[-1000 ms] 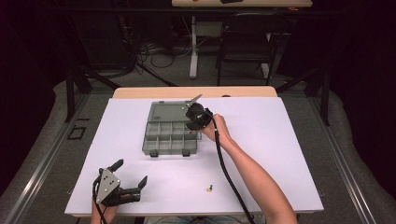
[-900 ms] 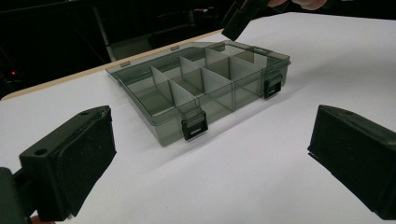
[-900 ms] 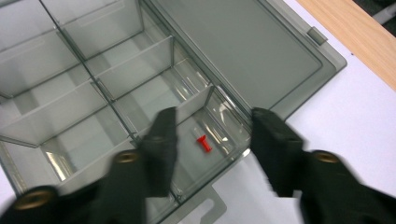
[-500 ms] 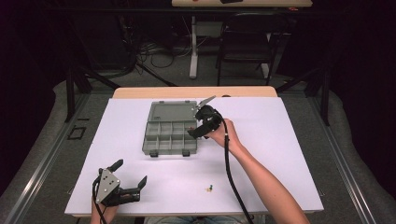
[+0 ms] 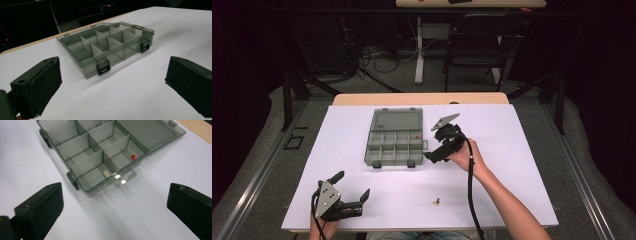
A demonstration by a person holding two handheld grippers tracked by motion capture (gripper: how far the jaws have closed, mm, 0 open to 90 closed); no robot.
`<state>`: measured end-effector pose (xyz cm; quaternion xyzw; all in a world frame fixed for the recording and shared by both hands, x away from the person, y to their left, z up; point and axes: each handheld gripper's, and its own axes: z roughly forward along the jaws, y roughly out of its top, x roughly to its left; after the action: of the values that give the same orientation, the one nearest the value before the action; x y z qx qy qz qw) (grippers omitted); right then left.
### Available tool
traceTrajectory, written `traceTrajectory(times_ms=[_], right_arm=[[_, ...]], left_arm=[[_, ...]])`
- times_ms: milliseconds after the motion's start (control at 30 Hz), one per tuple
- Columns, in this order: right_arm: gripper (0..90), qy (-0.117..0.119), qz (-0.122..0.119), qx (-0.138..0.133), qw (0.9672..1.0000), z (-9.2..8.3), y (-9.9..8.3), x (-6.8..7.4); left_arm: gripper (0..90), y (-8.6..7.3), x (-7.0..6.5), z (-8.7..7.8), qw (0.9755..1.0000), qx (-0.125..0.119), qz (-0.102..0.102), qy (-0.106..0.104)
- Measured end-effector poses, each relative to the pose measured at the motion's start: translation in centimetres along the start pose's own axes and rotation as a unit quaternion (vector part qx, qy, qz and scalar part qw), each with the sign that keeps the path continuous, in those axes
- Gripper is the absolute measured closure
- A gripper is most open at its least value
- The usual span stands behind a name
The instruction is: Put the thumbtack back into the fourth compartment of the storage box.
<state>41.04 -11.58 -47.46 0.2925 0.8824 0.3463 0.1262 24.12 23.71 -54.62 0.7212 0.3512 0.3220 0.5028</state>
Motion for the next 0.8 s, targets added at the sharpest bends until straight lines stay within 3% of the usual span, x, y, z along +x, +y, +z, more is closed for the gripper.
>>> traceTrajectory(times_ms=[333, 800], right_arm=[[0.0, -0.004, -0.008, -0.001, 1.0000, -2.0, -2.1, 0.6], [0.0, 0.000, 0.024, -0.008, 0.9997, -4.2, -5.8, 1.0]], left_arm=[[0.1, 0.0, 0.0, 0.0, 1.0000, -0.001, 0.000, 0.001], [0.1, 0.0, 0.0, 0.0, 1.0000, 0.002, 0.001, 0.000]])
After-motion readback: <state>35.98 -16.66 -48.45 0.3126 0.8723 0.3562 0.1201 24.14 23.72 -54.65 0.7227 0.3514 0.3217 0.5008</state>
